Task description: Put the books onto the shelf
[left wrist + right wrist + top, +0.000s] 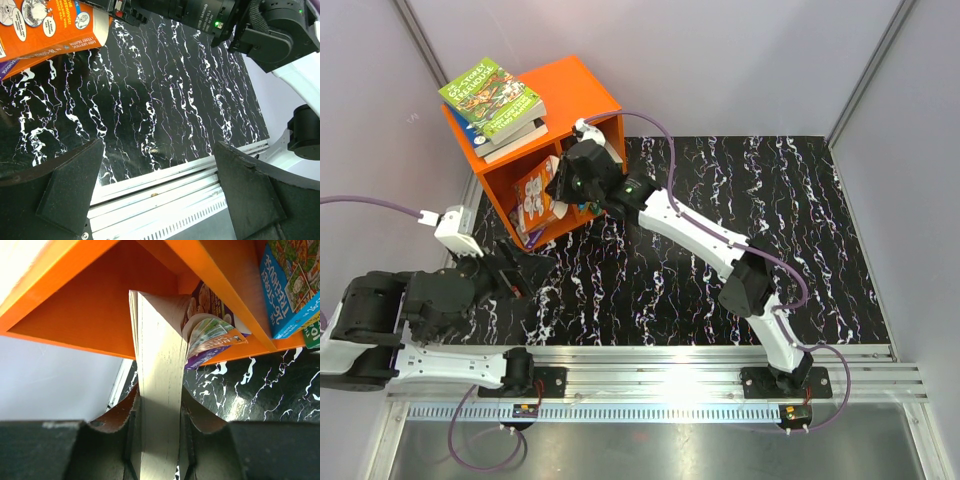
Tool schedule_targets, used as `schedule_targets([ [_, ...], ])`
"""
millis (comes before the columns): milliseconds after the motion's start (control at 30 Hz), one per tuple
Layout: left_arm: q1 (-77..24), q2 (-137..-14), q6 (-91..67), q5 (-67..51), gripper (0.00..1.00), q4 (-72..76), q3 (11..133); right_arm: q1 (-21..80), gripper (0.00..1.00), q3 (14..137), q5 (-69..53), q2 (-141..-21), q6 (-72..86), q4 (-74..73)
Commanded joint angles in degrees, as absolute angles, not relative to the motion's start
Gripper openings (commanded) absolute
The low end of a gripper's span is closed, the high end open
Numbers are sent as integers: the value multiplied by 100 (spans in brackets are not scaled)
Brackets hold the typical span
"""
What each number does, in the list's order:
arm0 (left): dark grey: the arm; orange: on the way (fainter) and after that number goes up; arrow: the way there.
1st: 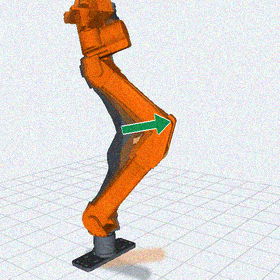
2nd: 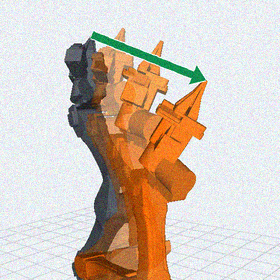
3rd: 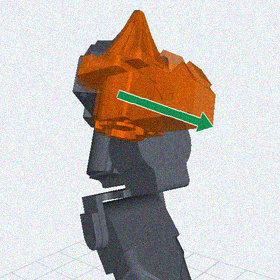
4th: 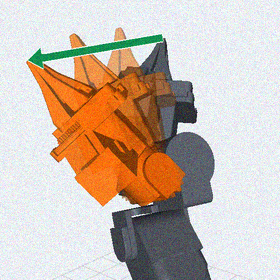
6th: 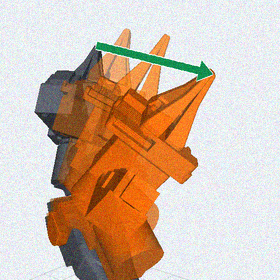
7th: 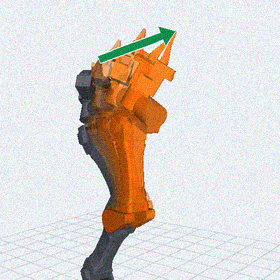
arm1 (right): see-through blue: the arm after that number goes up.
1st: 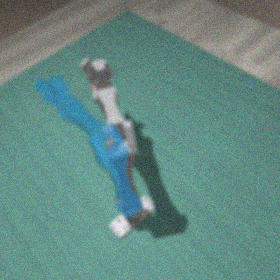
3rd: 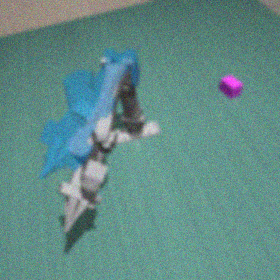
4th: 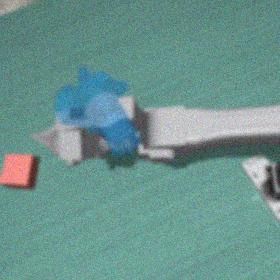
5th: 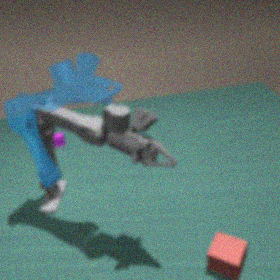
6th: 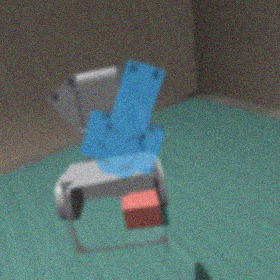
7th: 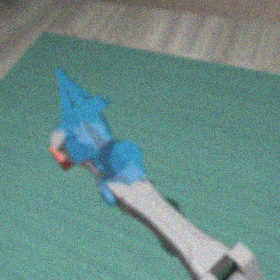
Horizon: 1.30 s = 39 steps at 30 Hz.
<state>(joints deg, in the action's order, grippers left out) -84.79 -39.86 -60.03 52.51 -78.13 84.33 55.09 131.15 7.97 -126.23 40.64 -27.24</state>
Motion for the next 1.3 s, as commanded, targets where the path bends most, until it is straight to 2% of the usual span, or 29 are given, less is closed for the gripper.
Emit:
schedule_targets([
  [0, -8490, -3999, -6038, 5379, 99, -7551, 8253, 5642, 0, 13245, 774, -11822, 3955, -1907],
  [433, -8490, -3867, -6091, 5511, 99, -7453, 8016, 5748, 0, 12630, 773, -11496, 3473, -2154],
  [700, -8481, -3885, -6240, 5458, 99, -7585, 8016, 5634, 0, 13183, 1028, -12330, 3296, -2355],
  [900, -8490, -3885, -6232, 5537, 99, -7620, 7989, 5599, 0, 13377, 1212, -12647, 3296, -1944],
  [1267, -8481, -3674, -6275, 5660, 99, -7673, 7858, 5590, 0, 13825, 1186, -13280, 3955, -1758],
])
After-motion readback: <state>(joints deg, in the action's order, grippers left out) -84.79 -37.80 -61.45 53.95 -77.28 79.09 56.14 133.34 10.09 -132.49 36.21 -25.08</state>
